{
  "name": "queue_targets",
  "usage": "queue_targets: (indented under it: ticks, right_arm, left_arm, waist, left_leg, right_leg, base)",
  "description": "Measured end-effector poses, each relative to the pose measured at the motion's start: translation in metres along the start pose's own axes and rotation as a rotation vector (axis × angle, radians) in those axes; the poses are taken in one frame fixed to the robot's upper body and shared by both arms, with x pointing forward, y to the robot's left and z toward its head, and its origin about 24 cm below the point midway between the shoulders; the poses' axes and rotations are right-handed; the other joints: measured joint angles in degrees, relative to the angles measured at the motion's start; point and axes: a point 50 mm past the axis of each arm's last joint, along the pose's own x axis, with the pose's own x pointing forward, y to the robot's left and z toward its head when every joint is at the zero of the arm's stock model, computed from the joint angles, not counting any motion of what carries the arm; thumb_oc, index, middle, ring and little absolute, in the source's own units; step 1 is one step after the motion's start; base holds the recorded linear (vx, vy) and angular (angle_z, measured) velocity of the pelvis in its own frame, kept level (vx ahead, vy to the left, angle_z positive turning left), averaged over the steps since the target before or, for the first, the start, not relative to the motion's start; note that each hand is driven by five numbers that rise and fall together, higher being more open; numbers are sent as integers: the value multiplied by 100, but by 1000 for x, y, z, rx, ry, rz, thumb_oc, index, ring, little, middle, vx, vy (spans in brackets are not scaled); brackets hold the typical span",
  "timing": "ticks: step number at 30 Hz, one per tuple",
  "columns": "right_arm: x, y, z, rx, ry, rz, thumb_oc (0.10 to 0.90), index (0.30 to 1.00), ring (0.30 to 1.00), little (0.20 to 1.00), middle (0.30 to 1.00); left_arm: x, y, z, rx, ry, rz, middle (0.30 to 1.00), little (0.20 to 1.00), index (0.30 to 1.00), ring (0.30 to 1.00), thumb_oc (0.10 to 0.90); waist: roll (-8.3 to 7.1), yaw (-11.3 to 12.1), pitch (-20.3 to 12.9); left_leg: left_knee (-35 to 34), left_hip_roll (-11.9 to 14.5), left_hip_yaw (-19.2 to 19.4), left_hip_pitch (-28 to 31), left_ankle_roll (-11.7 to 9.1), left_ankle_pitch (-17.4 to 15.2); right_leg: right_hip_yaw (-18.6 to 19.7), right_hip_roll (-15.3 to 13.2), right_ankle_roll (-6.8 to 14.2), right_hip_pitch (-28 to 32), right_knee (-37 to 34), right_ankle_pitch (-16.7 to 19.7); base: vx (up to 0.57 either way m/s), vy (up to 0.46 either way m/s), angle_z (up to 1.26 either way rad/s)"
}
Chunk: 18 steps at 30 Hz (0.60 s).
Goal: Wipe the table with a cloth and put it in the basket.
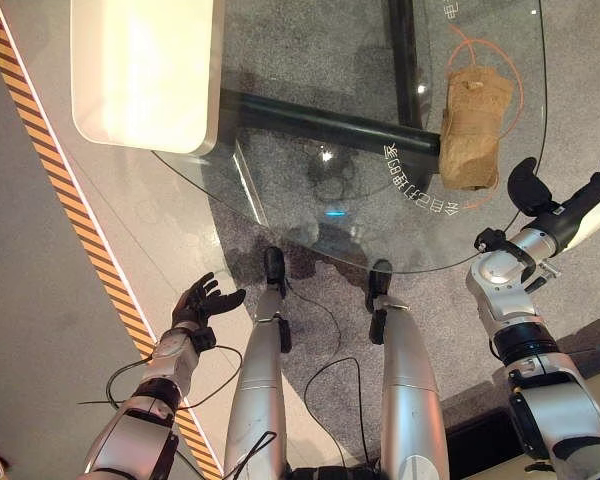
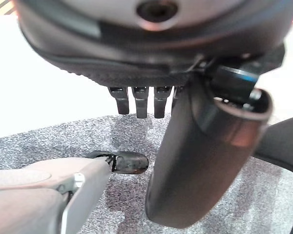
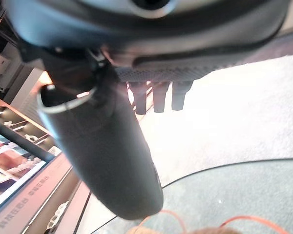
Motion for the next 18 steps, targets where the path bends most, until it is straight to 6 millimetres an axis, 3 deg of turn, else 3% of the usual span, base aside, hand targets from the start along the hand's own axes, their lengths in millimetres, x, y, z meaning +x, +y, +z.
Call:
queue_targets:
  ticks: [18]
  right_arm:
    - [-30,26,2,-84,-39,240,800,900,900,900,900]
  left_arm:
    - [0,-2,-2,-4,3,-5,900,900,900,900,800]
  waist:
    - [10,66,-3]
  left_leg:
    - [-162,-5,78,185,-16,30]
  right_leg:
    - [57,-5,7,72,-15,-5]
  base:
    - [0,0,0]
